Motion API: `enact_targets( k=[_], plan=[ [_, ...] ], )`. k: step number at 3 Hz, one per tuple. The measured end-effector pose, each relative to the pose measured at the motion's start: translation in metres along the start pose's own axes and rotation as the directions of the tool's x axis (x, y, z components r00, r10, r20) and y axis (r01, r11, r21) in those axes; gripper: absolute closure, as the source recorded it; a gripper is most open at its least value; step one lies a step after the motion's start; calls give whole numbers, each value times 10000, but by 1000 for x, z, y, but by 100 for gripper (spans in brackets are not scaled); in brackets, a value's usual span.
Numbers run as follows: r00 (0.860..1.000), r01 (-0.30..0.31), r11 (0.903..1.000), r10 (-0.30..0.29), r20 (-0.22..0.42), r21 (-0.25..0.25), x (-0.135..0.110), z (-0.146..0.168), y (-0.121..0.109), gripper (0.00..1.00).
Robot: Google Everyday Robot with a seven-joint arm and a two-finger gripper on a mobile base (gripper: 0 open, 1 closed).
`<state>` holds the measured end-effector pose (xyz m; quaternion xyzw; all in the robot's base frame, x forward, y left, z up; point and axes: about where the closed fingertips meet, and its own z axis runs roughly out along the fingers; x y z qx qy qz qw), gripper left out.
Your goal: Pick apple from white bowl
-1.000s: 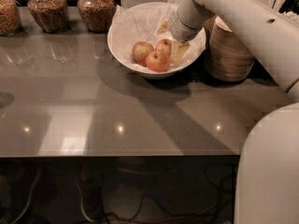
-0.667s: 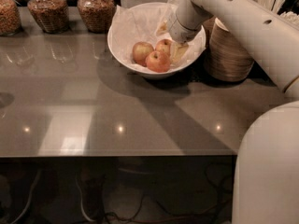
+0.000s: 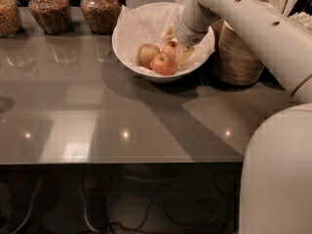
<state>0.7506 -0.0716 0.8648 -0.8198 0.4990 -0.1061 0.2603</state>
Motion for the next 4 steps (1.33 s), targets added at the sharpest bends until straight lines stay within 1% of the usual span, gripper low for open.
enact_targets(
  k=[1,2,3,4],
  plan=[
    [10000,-5,10000,5,22,-49,0,1,1,63],
    [10000,-37,10000,37,57,-34,0,1,1,87],
    [9994,-240,9986,228,272,476,1,-15,-6,100],
    [9986,-376,9930,331,415,1120,1,-40,-15,100]
  ],
)
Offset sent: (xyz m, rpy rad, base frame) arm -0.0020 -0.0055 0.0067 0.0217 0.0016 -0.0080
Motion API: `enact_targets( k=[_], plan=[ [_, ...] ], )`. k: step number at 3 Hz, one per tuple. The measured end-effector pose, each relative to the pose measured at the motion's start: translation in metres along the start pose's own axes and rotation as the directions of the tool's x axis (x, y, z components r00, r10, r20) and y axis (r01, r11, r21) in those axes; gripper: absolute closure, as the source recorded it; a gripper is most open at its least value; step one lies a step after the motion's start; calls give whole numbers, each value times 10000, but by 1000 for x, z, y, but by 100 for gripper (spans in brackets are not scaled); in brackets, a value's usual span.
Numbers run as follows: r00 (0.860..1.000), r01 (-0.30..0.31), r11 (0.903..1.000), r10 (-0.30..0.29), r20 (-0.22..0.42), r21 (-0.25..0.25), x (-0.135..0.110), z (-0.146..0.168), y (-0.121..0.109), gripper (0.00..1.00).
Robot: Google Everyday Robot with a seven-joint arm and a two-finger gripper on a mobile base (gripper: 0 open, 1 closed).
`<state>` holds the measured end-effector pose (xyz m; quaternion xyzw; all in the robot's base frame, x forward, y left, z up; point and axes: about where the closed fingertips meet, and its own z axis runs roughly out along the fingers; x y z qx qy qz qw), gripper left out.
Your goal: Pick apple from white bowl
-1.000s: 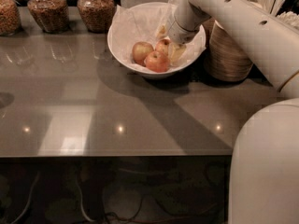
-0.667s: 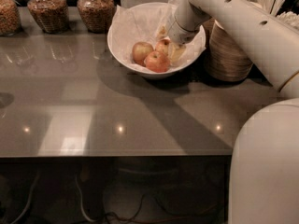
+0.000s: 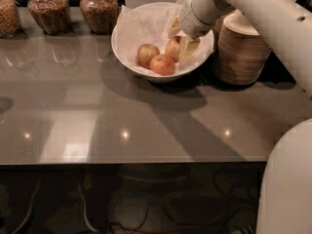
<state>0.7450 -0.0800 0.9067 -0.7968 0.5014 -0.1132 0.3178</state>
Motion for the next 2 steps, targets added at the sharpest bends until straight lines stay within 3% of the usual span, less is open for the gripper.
enact_targets(
  k=[1,2],
  plan=[
    [9984,-329,9955,286,482,892,0,-32,-12,100],
    [9829,-1134,9785,852,1635,1720,-1,-69,-14,100]
  ],
)
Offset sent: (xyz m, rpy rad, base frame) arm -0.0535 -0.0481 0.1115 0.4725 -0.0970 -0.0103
